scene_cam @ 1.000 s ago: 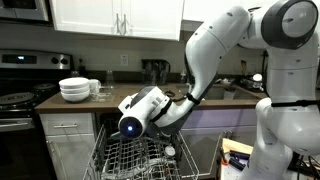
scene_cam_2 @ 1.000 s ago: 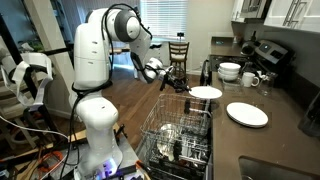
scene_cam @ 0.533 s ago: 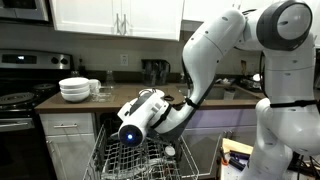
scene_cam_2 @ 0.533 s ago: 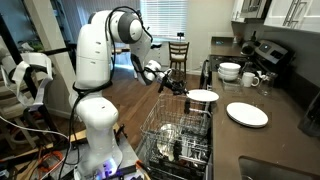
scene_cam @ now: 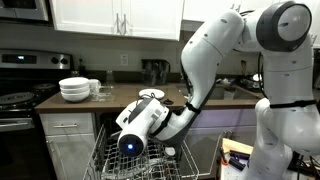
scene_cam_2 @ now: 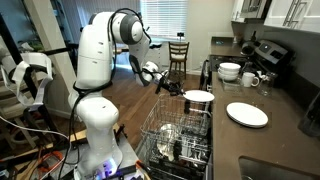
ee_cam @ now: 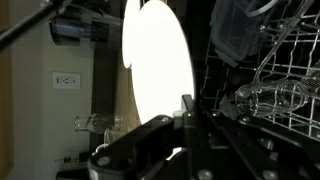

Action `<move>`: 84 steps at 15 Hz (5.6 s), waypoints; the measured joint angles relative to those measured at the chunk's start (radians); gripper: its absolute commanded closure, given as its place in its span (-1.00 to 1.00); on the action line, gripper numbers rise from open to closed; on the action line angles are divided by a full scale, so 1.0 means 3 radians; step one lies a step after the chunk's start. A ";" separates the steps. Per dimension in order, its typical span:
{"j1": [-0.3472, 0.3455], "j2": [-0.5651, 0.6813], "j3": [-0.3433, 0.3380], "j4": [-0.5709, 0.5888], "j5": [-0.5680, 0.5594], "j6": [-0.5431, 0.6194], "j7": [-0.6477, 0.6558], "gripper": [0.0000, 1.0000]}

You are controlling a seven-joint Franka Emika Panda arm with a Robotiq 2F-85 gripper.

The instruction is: Put the plate in the dishwasher

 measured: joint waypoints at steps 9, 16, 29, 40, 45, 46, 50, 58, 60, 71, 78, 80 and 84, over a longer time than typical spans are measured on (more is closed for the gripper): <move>0.0067 0.0114 0.0045 0.0006 0.0210 -0.0305 0.0337 0.98; 0.0162 0.0178 0.0077 0.0035 0.0448 -0.0527 0.0613 0.90; 0.0060 0.0147 0.0082 -0.0104 0.0447 0.0537 0.0608 0.98; -0.0014 0.0123 0.0071 -0.0216 0.0447 0.1078 0.0596 0.98; 0.0010 0.0141 0.0077 -0.0216 0.0447 0.1079 0.0596 0.98; 0.0013 0.0134 0.0093 -0.0216 0.0449 0.1080 0.0596 0.98; 0.0013 0.0022 0.0157 -0.0222 0.0556 0.1144 0.0596 0.98; -0.0042 -0.0488 0.0158 -0.0409 0.1176 0.1700 0.0260 0.98; -0.0083 -0.0643 0.0124 -0.0496 0.1485 0.1923 -0.0054 0.98; -0.0190 -0.1028 -0.0086 -0.0873 0.3131 0.2712 -0.1904 0.90; -0.0190 -0.1033 -0.0086 -0.0874 0.3131 0.2713 -0.1906 0.98; -0.0189 -0.1016 -0.0086 -0.0874 0.3131 0.2712 -0.1906 0.98; -0.0190 -0.0969 -0.0113 -0.0874 0.3270 0.2712 -0.1951 0.98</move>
